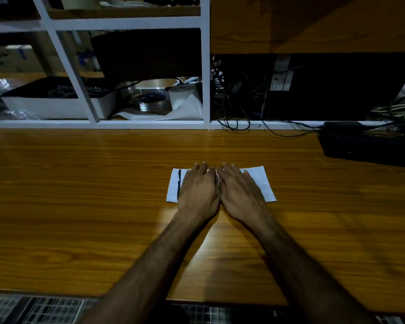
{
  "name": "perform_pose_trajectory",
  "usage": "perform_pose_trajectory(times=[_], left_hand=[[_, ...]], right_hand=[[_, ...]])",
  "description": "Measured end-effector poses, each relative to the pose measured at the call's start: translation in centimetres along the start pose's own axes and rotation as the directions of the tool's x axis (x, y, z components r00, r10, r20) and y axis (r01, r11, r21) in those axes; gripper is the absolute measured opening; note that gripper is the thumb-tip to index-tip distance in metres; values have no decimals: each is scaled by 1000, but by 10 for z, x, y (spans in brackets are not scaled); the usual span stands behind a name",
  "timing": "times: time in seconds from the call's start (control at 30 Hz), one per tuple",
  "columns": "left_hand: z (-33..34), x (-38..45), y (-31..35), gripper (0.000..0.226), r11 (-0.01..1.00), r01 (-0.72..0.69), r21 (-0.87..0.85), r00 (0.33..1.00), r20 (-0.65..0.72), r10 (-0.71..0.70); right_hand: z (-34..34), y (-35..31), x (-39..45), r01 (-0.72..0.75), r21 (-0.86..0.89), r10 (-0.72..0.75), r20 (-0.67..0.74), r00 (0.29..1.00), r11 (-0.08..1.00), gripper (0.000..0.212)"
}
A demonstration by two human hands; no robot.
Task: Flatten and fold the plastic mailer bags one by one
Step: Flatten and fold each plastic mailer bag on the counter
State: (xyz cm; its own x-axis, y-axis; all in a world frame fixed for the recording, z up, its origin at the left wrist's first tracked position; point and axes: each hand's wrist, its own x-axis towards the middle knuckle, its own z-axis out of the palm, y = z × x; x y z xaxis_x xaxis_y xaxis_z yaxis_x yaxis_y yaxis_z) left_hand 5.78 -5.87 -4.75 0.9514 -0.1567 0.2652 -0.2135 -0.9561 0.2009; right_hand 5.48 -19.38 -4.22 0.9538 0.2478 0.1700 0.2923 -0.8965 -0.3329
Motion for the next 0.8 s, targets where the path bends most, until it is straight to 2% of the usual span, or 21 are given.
perform_pose_trajectory(times=[0.2,0.33,0.8], left_hand=[[-1,-2,2,61,990,67,124,991,104,-80],[-2,-3,5,66,984,116,132,982,135,-134],[-5,-12,9,67,954,227,196,964,91,-248]], right_hand=[[-2,-1,-1,-44,-106,53,84,995,993,58],[-2,-3,-1,-80,-132,93,93,991,988,60],[-3,2,-4,-162,-158,174,62,983,974,61]])
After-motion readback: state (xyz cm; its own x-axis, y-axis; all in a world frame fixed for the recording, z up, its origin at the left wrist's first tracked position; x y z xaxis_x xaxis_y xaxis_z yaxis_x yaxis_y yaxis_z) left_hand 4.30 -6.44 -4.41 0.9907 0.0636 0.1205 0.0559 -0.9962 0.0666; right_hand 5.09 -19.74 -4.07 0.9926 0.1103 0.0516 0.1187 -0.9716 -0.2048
